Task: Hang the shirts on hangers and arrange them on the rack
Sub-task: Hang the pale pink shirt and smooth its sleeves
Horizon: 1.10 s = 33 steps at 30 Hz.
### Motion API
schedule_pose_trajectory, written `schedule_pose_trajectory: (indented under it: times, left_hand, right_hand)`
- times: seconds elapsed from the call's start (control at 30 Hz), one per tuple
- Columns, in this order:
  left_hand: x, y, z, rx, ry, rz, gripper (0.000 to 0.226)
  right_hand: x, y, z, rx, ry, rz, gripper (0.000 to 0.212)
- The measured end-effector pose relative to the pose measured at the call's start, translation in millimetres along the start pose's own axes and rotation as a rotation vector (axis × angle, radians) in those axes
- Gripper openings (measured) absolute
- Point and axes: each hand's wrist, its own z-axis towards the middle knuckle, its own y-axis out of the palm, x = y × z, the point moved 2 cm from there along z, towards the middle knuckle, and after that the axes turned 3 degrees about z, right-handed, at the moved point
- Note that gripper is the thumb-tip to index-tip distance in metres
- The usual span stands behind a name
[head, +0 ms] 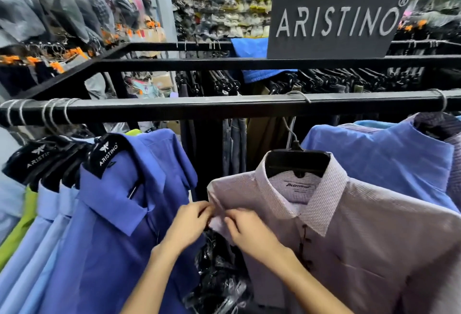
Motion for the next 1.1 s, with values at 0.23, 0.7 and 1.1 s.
schedule_pose_trajectory:
  times: [0.23, 0.7, 1.1]
  left_hand:
    - [-11, 31, -49, -0.127, -0.042, -0.207, 0.035]
    - [35, 13, -71, 0.383, 0.122, -0.097, 0.042]
    - [55, 3, -70, -0.036, 0.224, 0.035, 0.032]
  right_hand:
    - [15, 27, -3, 0.020, 0.002, 0.028, 0.027]
    - [18, 14, -24, 0.170, -0.428, 0.256, 0.008]
    - [36, 5, -46, 0.345, -0.252, 0.349, 0.016]
